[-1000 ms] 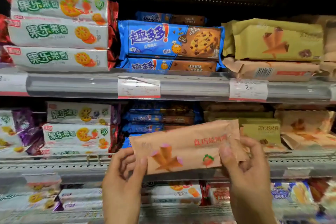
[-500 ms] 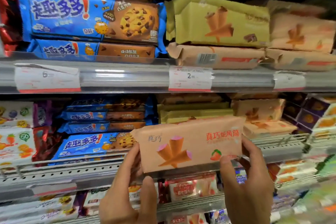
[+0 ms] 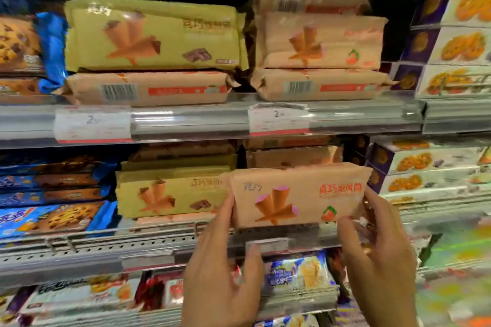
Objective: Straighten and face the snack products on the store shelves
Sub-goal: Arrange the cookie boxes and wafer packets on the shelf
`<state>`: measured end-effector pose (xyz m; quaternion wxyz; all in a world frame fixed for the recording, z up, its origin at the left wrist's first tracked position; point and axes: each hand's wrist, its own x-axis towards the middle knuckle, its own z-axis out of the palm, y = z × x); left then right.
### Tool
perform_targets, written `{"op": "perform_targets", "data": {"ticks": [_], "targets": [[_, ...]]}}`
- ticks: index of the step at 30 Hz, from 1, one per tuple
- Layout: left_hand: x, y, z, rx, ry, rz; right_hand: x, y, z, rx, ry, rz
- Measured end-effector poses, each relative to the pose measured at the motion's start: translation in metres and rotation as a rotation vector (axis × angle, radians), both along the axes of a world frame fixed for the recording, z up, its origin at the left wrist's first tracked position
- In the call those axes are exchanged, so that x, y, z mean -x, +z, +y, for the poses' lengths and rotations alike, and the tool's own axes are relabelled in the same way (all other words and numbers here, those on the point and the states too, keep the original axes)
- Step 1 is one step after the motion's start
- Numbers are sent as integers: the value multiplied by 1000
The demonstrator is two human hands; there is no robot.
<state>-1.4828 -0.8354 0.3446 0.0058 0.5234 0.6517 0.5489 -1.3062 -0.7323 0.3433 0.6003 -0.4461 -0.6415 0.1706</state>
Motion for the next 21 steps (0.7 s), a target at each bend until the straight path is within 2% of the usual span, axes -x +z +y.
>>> {"op": "perform_targets", "data": {"ticks": [3, 8, 15, 21], "targets": [[-18, 5, 26, 94, -40, -23, -17, 2, 33, -31, -17, -107], [-27, 11, 70, 143, -54, 101, -27, 8, 84, -40, -64, -203], [-20, -18, 104, 341, 132, 485, -23, -20, 99, -34, 2, -420], [-27, -23, 113, 391, 196, 600, -17, -31, 117, -71, -55, -501]]}}
